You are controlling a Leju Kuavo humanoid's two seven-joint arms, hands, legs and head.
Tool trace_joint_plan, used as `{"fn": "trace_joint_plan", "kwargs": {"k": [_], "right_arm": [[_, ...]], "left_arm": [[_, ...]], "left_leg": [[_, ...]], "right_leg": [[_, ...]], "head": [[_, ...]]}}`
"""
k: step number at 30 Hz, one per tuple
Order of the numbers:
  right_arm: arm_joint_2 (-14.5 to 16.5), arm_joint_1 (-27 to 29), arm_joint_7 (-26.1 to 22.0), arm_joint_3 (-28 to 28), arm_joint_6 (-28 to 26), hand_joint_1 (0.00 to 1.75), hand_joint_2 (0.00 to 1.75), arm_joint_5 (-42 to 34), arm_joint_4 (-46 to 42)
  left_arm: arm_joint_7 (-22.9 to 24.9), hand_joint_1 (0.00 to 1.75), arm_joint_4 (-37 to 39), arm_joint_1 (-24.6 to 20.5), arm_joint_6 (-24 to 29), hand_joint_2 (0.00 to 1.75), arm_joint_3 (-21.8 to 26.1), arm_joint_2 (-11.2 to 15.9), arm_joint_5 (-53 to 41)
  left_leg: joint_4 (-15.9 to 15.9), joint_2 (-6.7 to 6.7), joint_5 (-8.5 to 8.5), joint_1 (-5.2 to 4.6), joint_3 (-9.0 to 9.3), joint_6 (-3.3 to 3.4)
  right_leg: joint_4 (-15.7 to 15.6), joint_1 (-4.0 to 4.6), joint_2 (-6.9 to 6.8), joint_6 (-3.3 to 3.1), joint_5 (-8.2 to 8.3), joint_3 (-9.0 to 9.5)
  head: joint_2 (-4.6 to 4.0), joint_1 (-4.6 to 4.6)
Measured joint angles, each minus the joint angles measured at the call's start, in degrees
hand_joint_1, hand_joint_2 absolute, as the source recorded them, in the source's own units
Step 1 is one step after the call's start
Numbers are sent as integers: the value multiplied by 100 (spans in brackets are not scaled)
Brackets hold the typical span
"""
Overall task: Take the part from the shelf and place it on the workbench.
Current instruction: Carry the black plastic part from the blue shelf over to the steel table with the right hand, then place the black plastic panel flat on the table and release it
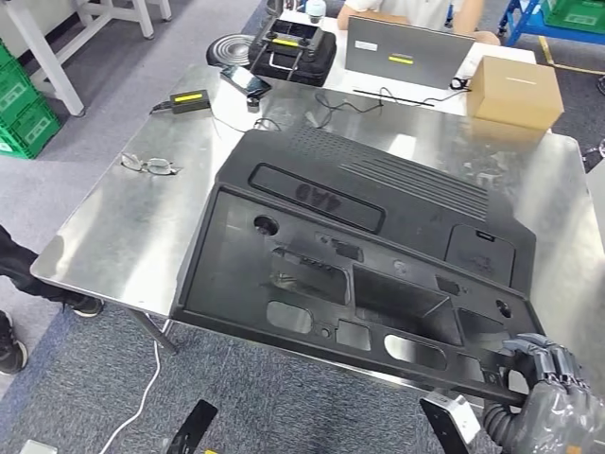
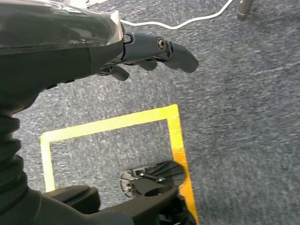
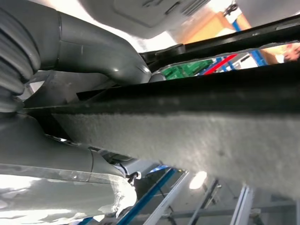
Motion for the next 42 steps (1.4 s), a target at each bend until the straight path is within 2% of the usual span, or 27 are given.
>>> {"fn": "trace_joint_plan", "kwargs": {"k": [1,3,4,5,6,8,9,11,13,15,24,32,42], "right_arm": [[0,-3,0,2,0,175,175,-1,-1],[1,-2,0,6,0,175,175,-2,0],[1,2,0,7,1,175,175,-2,2],[0,3,0,7,1,175,175,-2,4],[0,2,0,6,1,175,175,-2,5],[1,-1,0,6,1,175,175,-2,5],[1,-1,0,7,2,175,175,0,3],[3,2,-2,-13,2,175,175,18,-31],[9,-7,-14,-77,0,175,175,22,-87],[15,-33,-28,-149,-2,175,175,-7,-126],[23,-110,-134,-299,-3,175,175,15,-203],[4,-334,-148,-357,-3,175,175,25,-186],[-35,-483,-138,-362,-3,175,175,20,-168]], "left_arm": [[-1,0,0,-7,0,175,0,1,0],[-1,0,0,-14,0,175,0,2,0],[-1,0,0,-11,0,175,0,2,0],[-1,0,0,-8,0,175,0,3,0],[-1,0,0,-6,0,175,0,3,0],[-1,0,0,-9,0,175,0,2,0],[5,0,0,-14,20,175,0,1,-5],[85,0,0,-30,154,175,-4,-14,-60],[204,0,0,-48,335,175,-15,-36,-139],[273,0,0,-78,422,175,-27,-48,-191],[307,0,0,-122,444,175,-38,-49,-237],[276,0,0,-146,196,175,-42,-51,-310],[274,0,0,-156,139,175,-42,-51,-304]], "left_leg": [[-12,0,-12,3,22,20],[-18,0,-43,-8,44,49],[-18,-2,-62,-19,59,59],[-18,-4,-85,-34,85,65],[-20,-7,-110,-51,123,69],[-30,-11,-162,-79,219,70],[-41,-11,-181,-81,252,62],[-48,-6,-189,-68,280,12],[-73,-3,-199,-61,312,-26],[-119,-4,-229,-62,355,-25],[-199,-5,-234,-62,397,-47],[-203,-5,-233,-69,398,-54],[-202,-5,-234,-88,400,-53]], "right_leg": [[316,-7,-3,24,-125,-170],[1072,-15,-4,58,-398,-645],[1309,-15,-4,63,-445,-832],[1344,-11,-4,52,-380,-921],[1165,-1,-4,22,-201,-900],[461,50,-8,-105,270,-662],[167,86,-9,-181,379,-558],[-139,146,-2,-310,438,-453],[-241,157,14,-238,522,-395],[-269,148,15,-143,563,-359],[-260,150,13,-203,522,-364],[-256,146,12,-206,521,-362],[-257,132,10,-205,521,-360]], "head": [[0,9],[0,17],[0,16],[0,16],[0,17],[0,14],[0,8],[0,-2],[0,-3],[0,-6],[0,-15],[0,-14],[0,-14]]}}
